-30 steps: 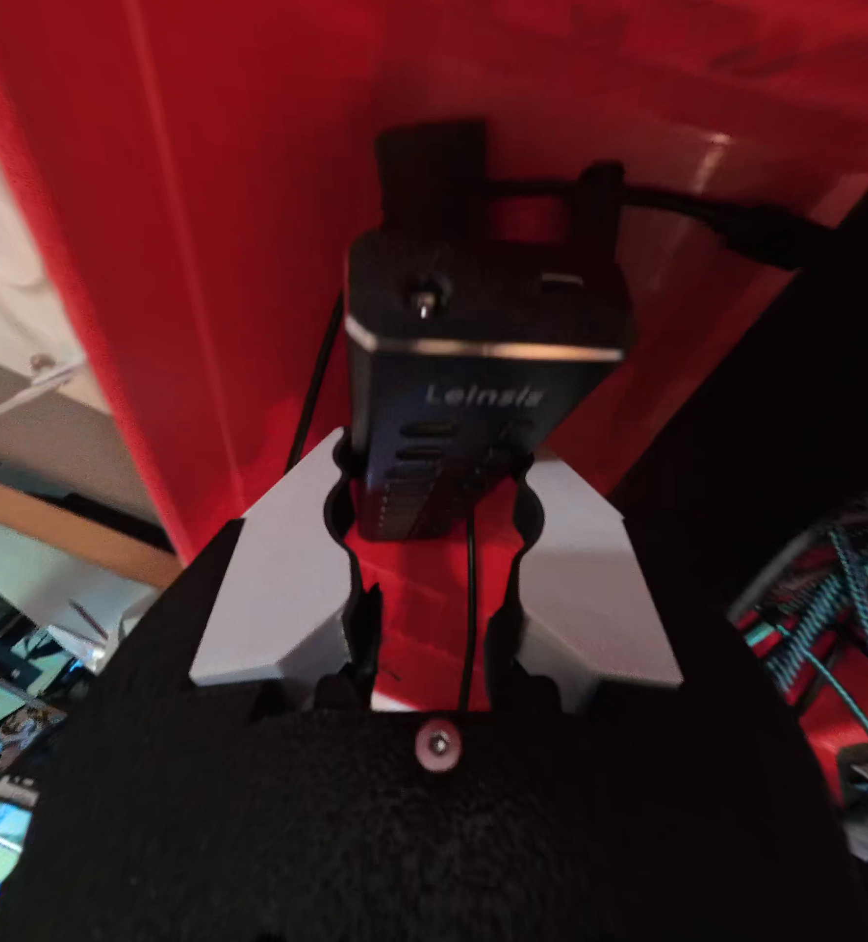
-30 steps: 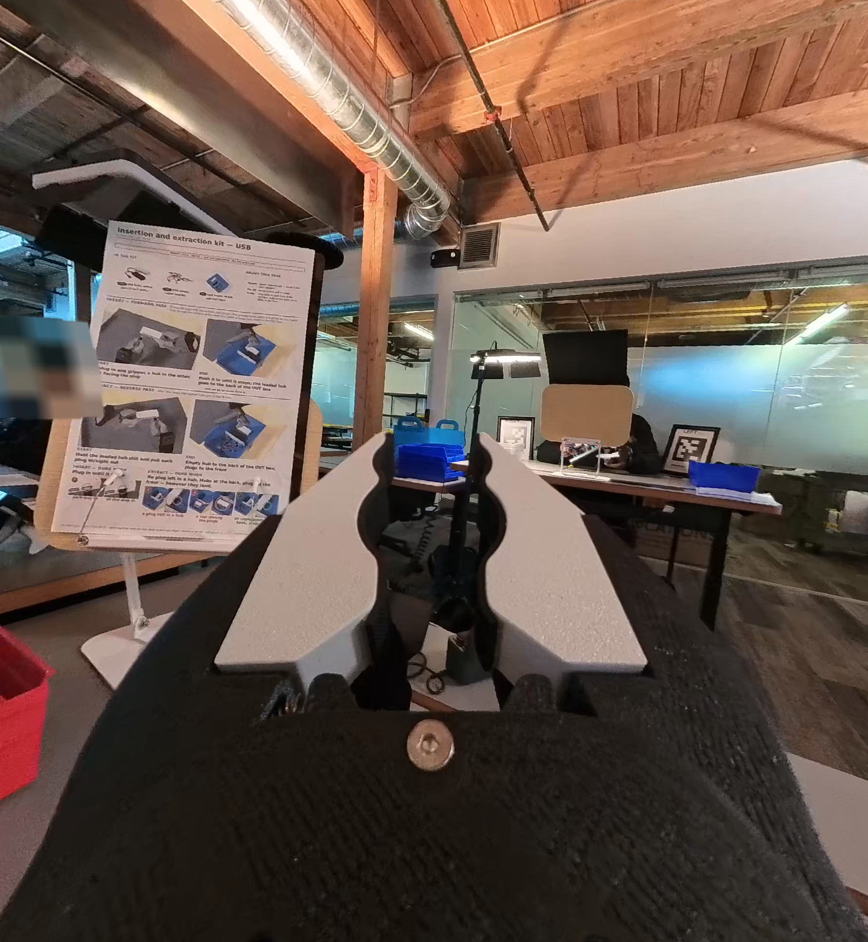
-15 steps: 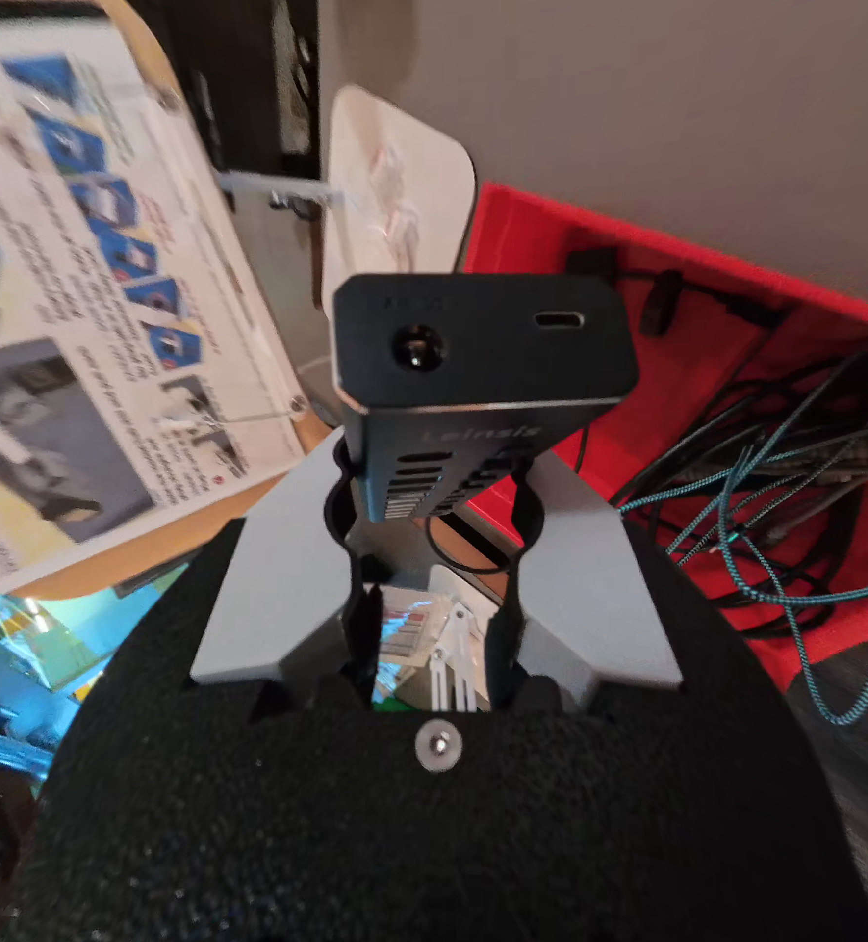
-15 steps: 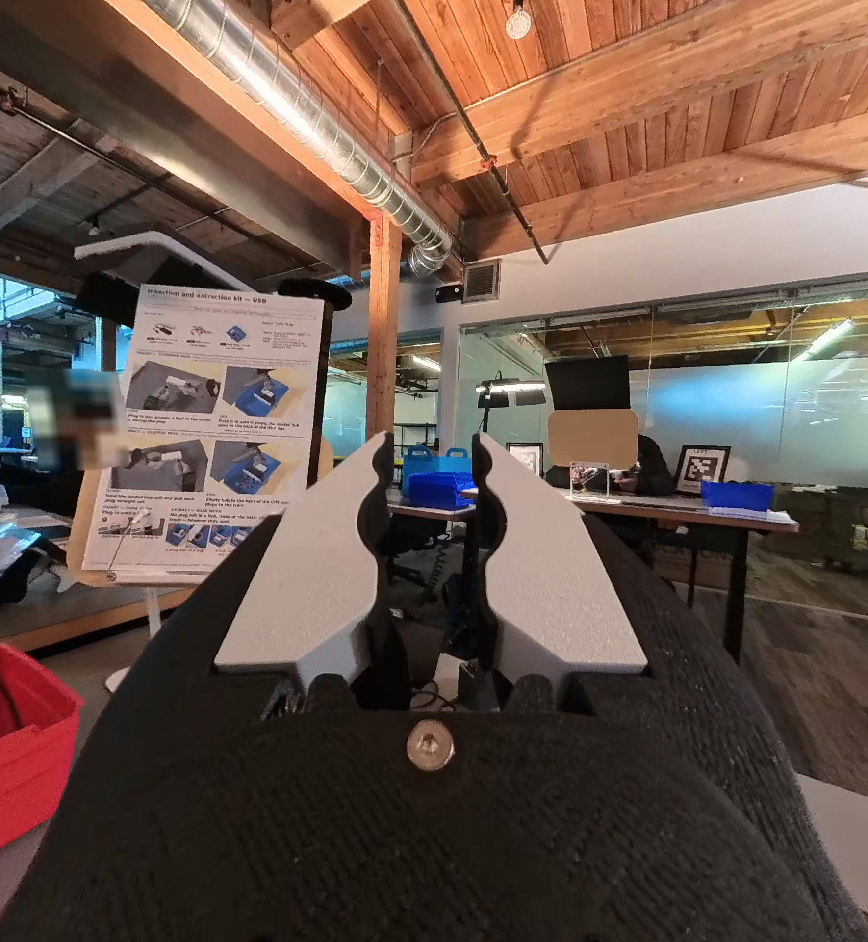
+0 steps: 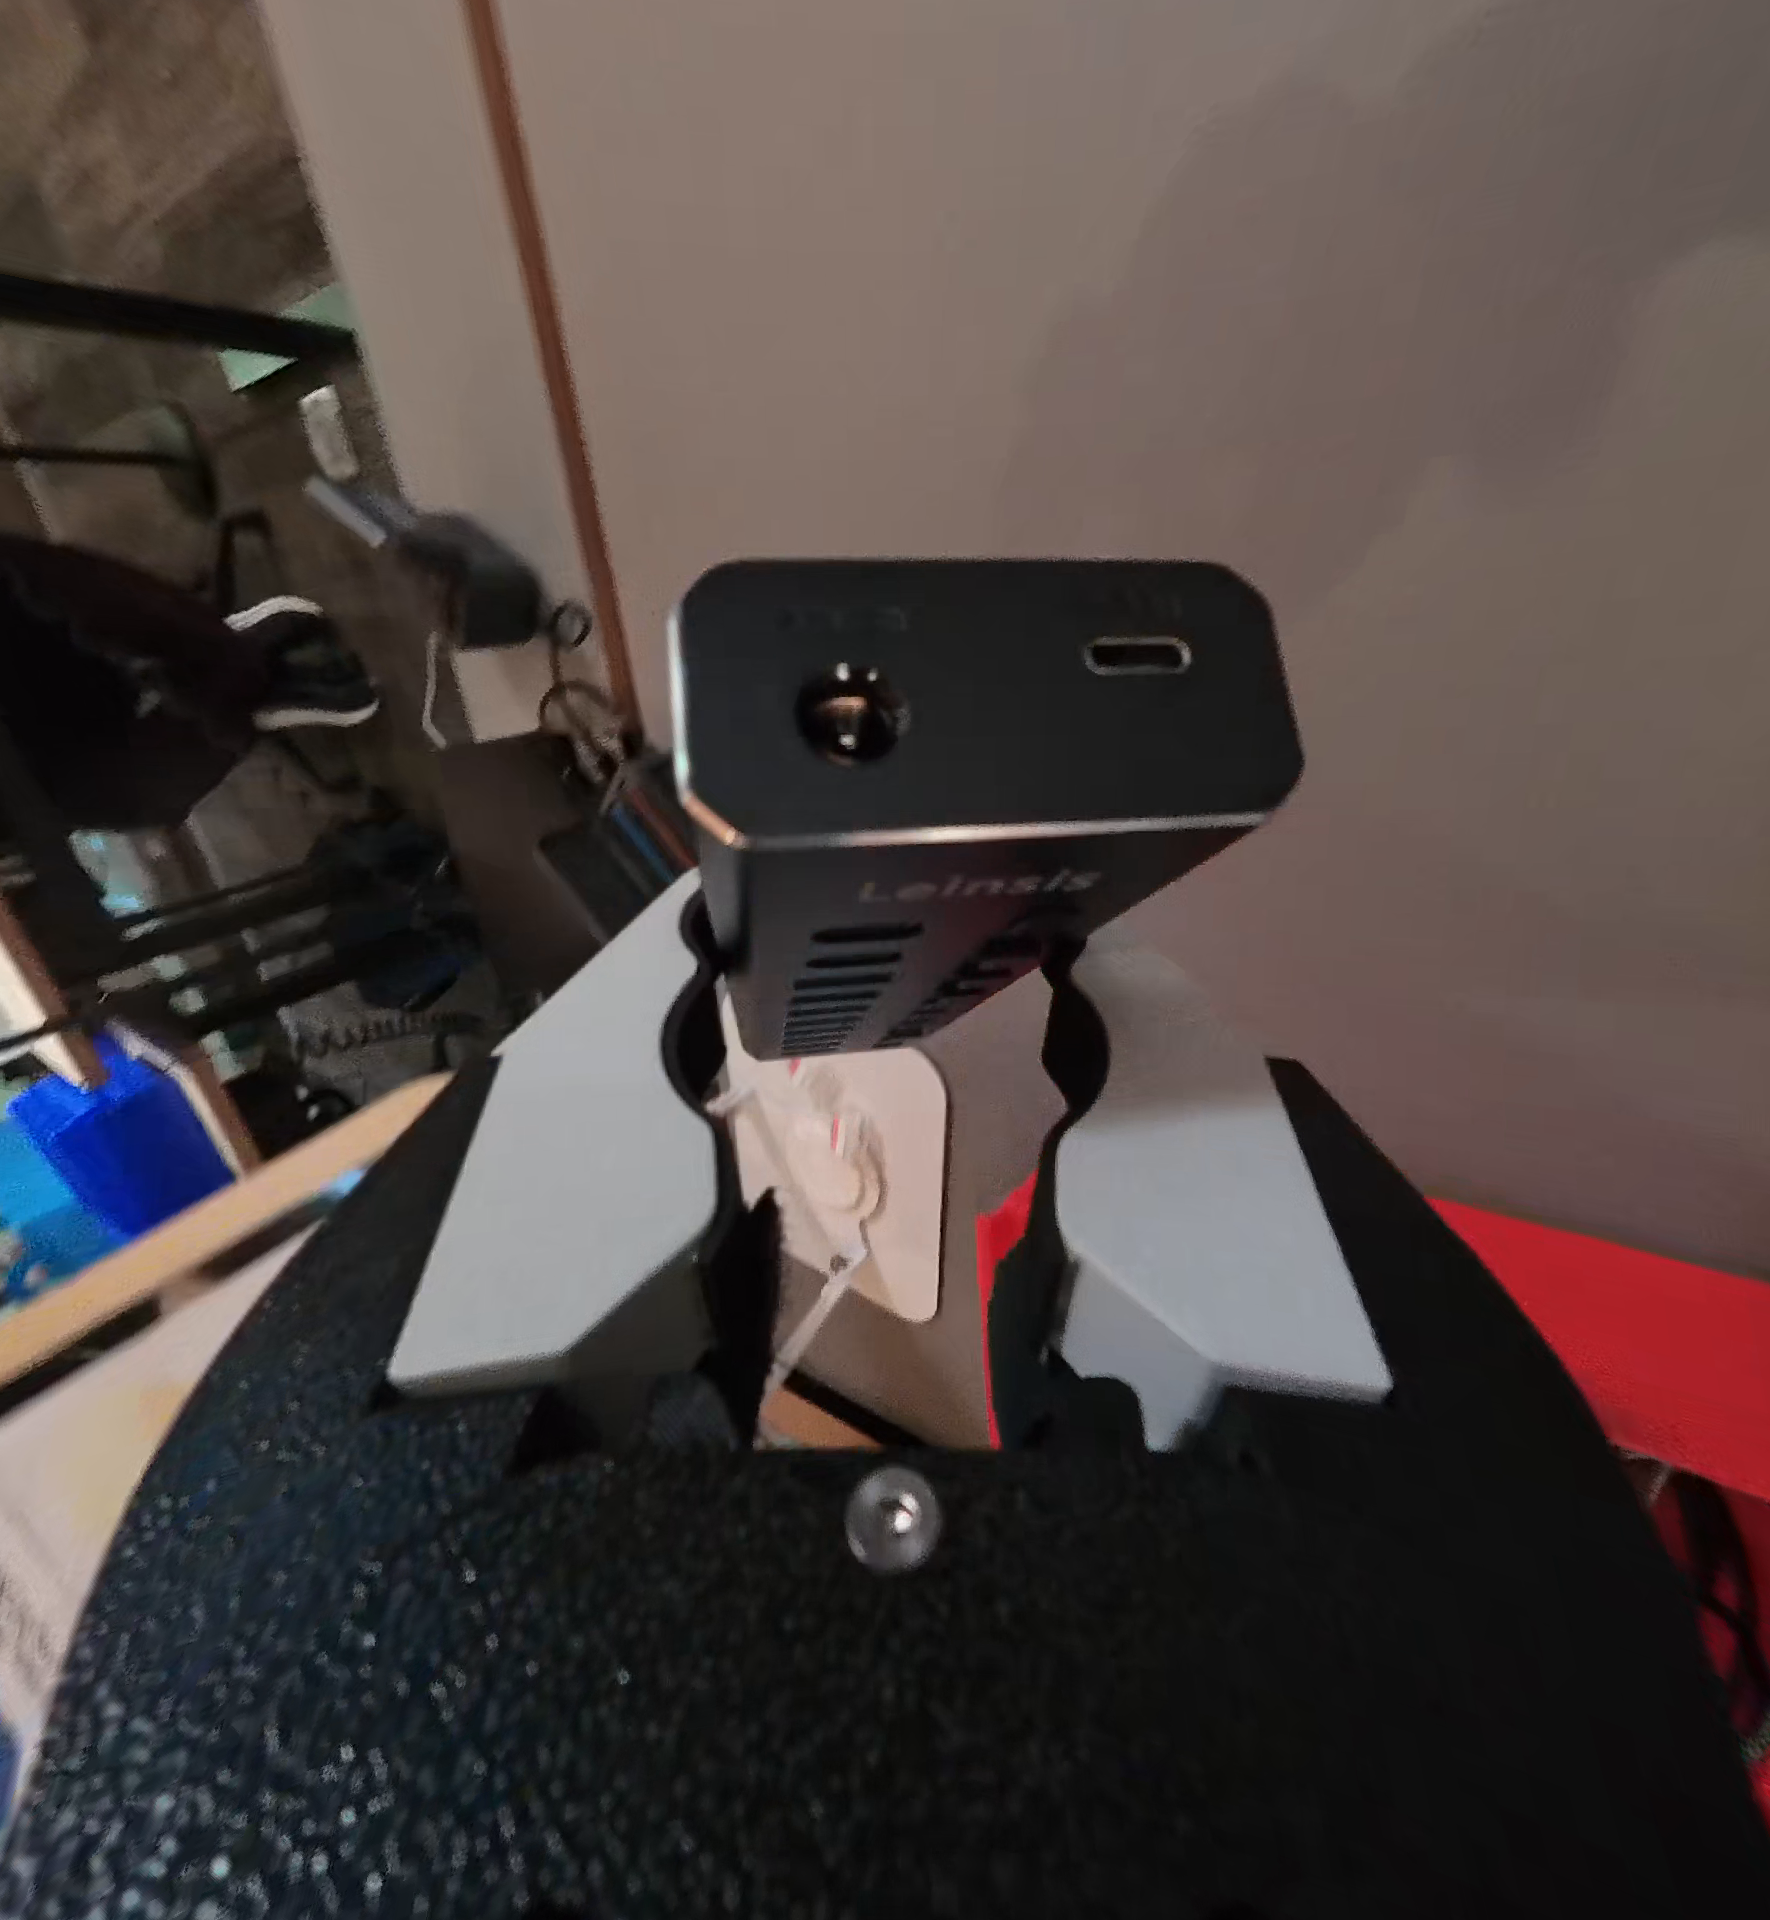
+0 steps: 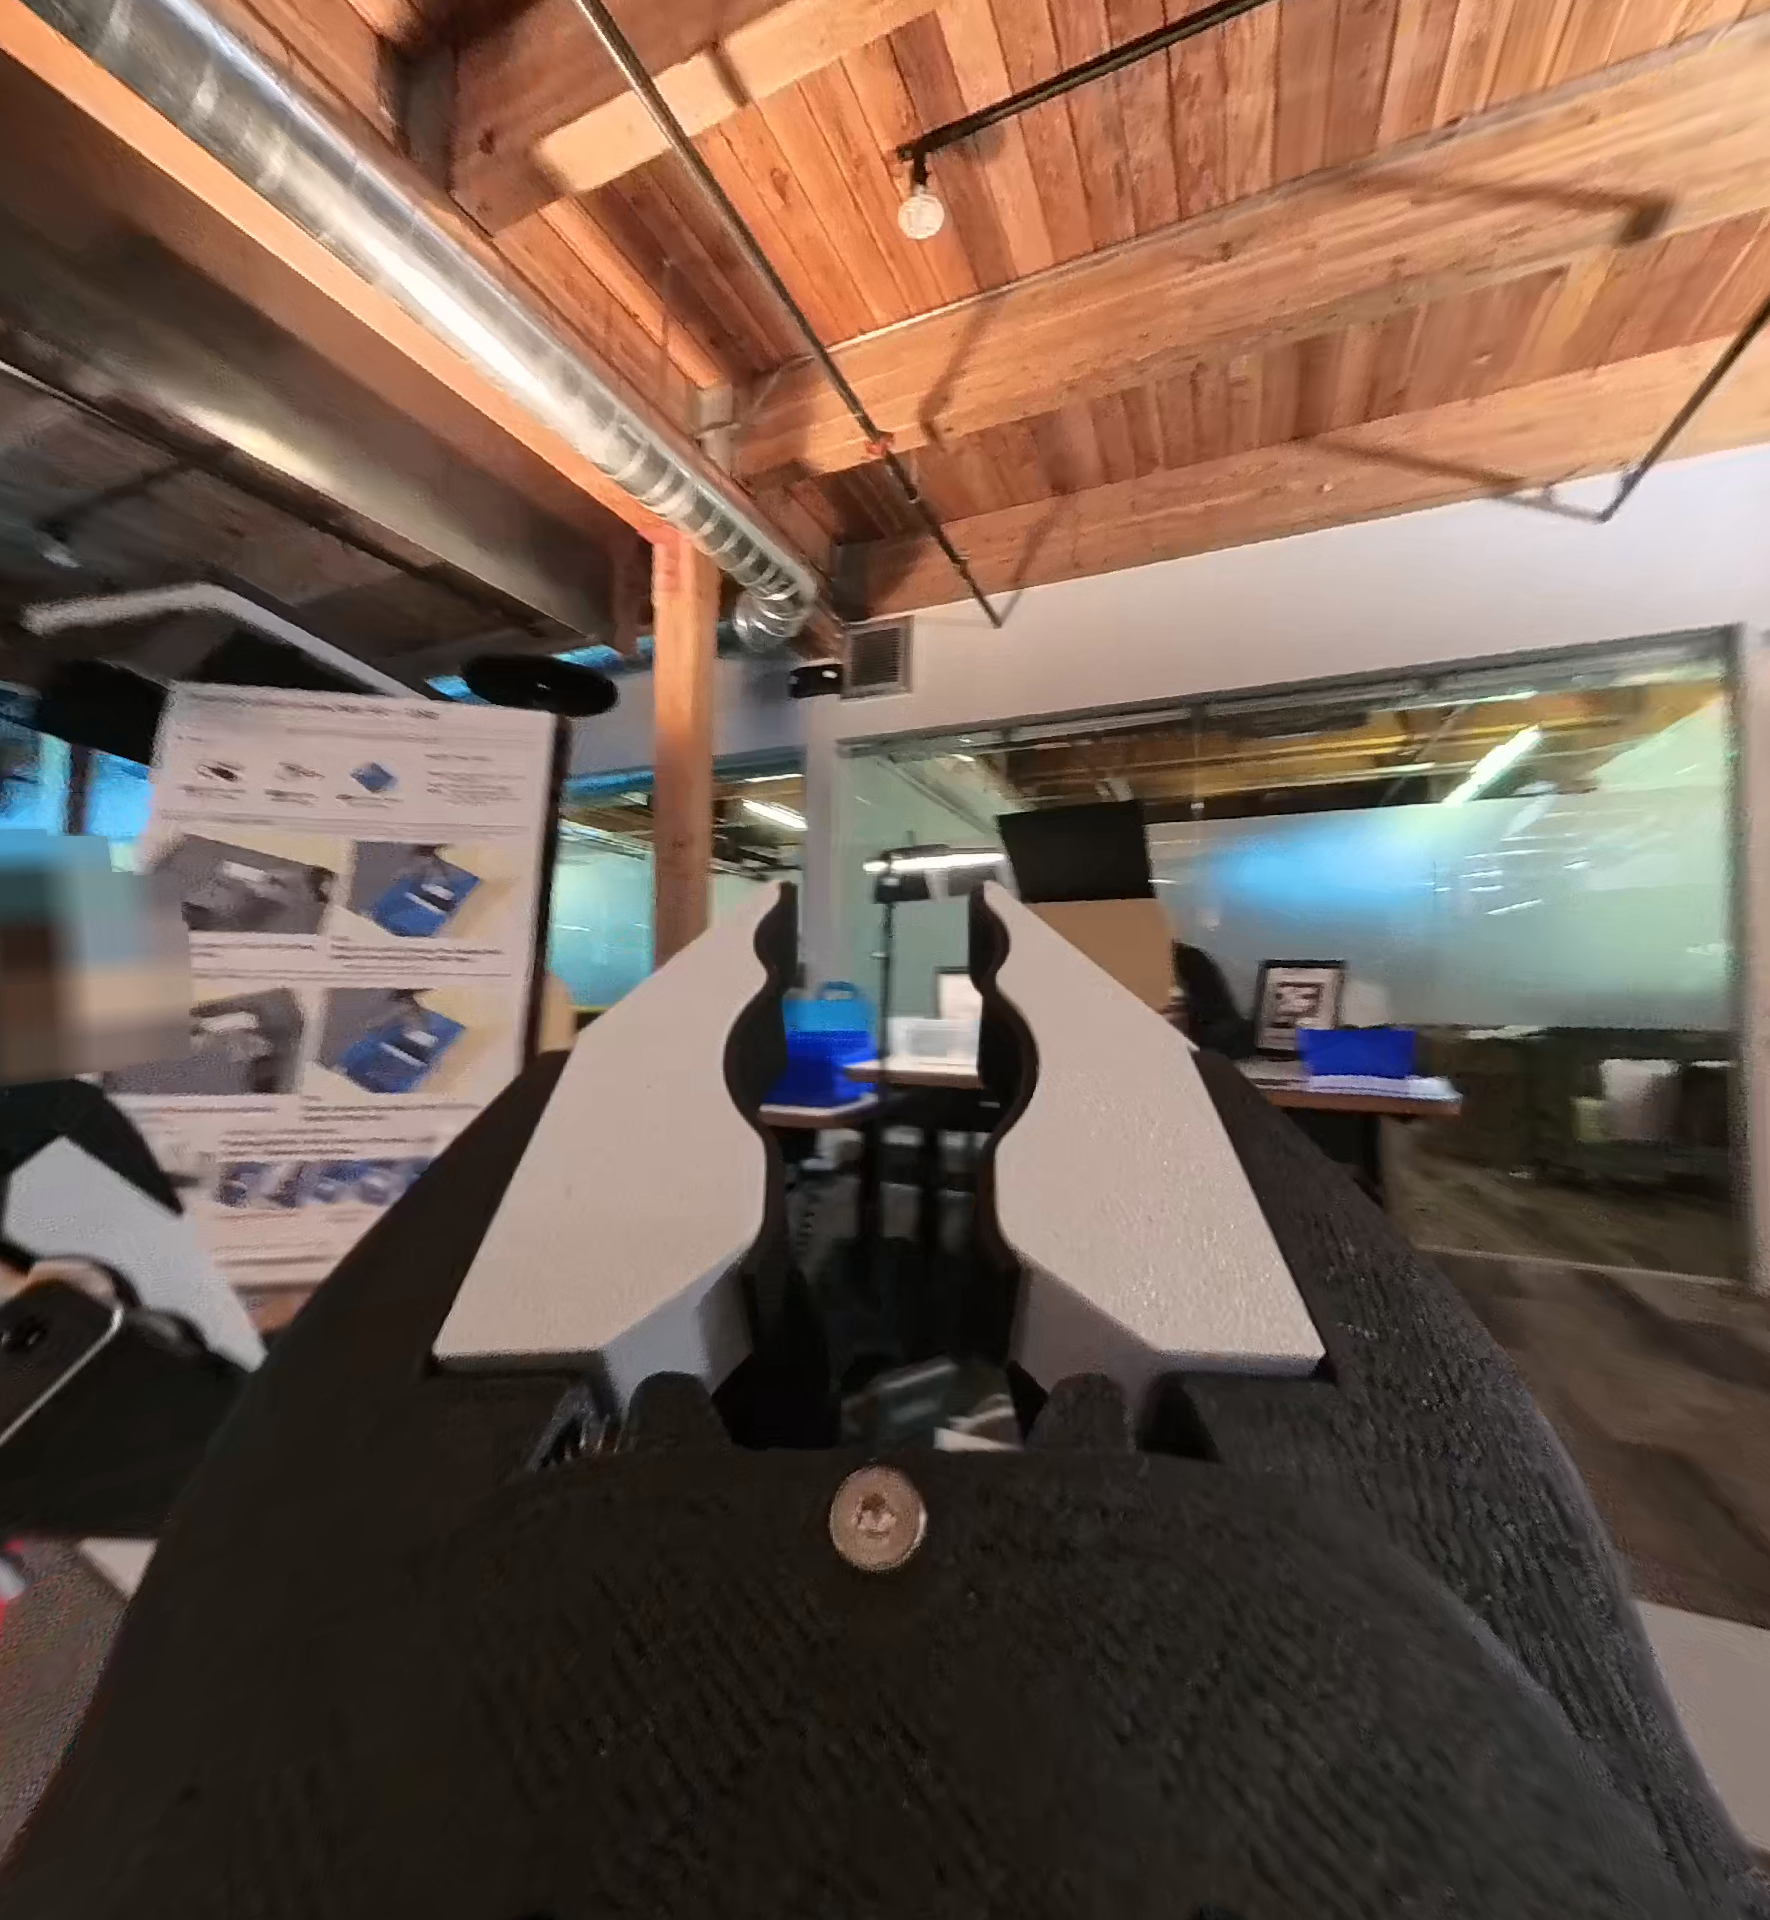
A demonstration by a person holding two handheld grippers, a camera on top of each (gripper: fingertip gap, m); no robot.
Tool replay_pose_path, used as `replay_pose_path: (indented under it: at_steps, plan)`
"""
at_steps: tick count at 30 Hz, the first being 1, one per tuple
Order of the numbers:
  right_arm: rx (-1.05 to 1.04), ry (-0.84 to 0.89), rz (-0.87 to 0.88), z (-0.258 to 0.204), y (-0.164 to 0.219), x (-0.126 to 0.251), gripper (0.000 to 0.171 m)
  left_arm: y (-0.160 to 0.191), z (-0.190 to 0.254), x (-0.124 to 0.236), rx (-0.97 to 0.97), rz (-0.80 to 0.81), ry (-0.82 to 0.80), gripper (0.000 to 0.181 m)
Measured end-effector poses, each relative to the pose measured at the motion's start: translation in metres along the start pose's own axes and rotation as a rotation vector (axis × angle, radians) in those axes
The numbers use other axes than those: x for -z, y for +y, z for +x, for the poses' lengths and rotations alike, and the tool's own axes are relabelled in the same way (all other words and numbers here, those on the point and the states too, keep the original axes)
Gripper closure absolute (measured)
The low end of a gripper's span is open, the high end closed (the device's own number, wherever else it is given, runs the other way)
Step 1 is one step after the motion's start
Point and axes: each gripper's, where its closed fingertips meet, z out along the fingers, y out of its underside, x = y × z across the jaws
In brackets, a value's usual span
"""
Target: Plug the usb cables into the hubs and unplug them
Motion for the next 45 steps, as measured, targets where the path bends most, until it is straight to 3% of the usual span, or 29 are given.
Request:
replay_pose_path:
  at_steps: [6, 12, 28, 34, 38, 42, 45]
  plan:
    - [0.106, 0.041, 0.026, 0.002, -0.016, 0.009, 0.139, -0.046, 0.024, -0.075, -0.047, 0.008, 0.204, 0.121]
    - [0.122, 0.092, 0.042, 0.015, -0.019, 0.014, 0.14, -0.041, 0.033, -0.137, -0.062, -0.127, 0.275, 0.121]
    - [0.069, 0.059, 0.024, 0.013, -0.007, 0.007, 0.141, -0.041, 0.055, -0.207, 0.055, -0.259, 0.531, 0.122]
    - [0.036, 0.039, 0.026, 0.012, -0.005, 0.006, 0.141, -0.04, 0.048, -0.21, 0.096, -0.342, 0.47, 0.12]
    - [0.032, 0.029, 0.024, 0.011, -0.004, 0.005, 0.141, -0.041, 0.04, -0.207, 0.121, -0.31, 0.397, 0.09]
    - [0.031, 0.024, 0.025, 0.013, -0.005, 0.006, 0.141, -0.043, 0.038, -0.176, 0.186, -0.189, 0.36, 0.091]
    - [0.013, 0.025, 0.029, 0.016, -0.004, 0.006, 0.141, -0.019, 0.032, -0.131, 0.25, -0.144, 0.254, 0.099]
